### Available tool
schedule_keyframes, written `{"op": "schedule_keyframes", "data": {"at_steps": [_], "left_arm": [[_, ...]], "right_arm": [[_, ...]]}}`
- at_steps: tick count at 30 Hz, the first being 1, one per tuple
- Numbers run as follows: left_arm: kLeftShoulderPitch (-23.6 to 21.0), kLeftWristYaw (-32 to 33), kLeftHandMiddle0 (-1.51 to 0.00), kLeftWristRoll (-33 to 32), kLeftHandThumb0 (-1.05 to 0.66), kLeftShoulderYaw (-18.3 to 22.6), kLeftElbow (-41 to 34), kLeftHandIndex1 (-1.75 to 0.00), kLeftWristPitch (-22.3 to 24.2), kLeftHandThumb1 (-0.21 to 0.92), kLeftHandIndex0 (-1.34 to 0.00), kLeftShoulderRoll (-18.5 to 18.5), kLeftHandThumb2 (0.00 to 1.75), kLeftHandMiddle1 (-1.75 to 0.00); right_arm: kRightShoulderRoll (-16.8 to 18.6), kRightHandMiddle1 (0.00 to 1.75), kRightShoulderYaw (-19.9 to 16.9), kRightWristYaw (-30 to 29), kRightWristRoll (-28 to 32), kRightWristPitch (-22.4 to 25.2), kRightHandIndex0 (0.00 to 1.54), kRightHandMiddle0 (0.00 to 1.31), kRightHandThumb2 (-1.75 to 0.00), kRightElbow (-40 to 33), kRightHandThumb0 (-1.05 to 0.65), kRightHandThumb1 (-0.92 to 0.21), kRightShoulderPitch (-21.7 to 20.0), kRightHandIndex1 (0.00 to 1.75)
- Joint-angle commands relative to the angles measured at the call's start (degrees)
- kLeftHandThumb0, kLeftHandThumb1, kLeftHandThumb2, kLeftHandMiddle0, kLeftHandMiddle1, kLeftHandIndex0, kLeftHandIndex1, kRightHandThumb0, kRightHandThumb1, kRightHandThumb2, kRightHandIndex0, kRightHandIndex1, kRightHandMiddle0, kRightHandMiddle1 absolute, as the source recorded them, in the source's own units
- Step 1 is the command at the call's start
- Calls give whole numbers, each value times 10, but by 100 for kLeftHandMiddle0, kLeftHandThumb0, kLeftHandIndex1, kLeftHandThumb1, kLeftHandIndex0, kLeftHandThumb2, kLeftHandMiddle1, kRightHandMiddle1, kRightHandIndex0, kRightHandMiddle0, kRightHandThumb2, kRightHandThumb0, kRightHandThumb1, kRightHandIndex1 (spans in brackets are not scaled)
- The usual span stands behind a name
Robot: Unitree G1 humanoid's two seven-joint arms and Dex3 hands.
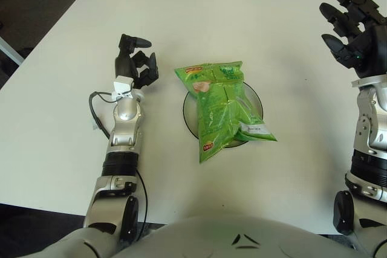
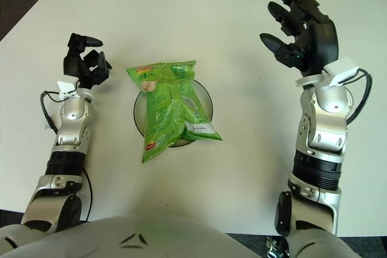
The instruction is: Put the snack into the plate.
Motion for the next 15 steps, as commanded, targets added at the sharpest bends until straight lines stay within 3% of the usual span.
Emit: {"op": "schedule_keyframes", "data": {"at_steps": [1,3,5,6,7,9,12,15], "left_arm": [[66,-1,-85,-4,-38,-2,50,-175,4,70,-34,-19,81,-175],[65,-1,-85,-3,-38,-2,52,-175,5,70,-34,-19,81,-175],[64,0,-84,-3,-38,-2,53,-175,5,70,-34,-19,81,-175],[64,0,-84,-3,-38,-2,54,-175,6,70,-34,-19,81,-175],[63,0,-84,-3,-38,-2,54,-175,6,70,-34,-18,81,-175],[63,0,-84,-3,-38,-2,55,-175,7,70,-34,-18,81,-175],[61,-1,-84,-4,-38,-2,55,-175,8,70,-34,-17,81,-175],[60,-1,-84,-5,-38,-2,55,-175,11,70,-34,-16,81,-175]], "right_arm": [[11,8,-19,-20,4,-31,70,57,-29,42,-41,-92,16,7],[17,12,-21,-29,2,-51,77,62,-30,69,-40,-92,24,8],[28,28,-24,-38,6,-71,87,63,-32,89,-39,-92,31,9],[34,72,-26,-43,8,-80,94,56,-31,96,-38,-92,34,16],[41,87,-30,-50,12,-94,95,53,-31,107,-37,-92,36,22],[51,124,-34,-61,14,-116,92,48,-30,126,-36,-92,39,54],[58,140,-36,-69,11,-145,91,46,-29,154,-36,-92,44,80],[63,146,-32,-68,9,-169,91,45,-29,184,-36,-92,55,89]]}}
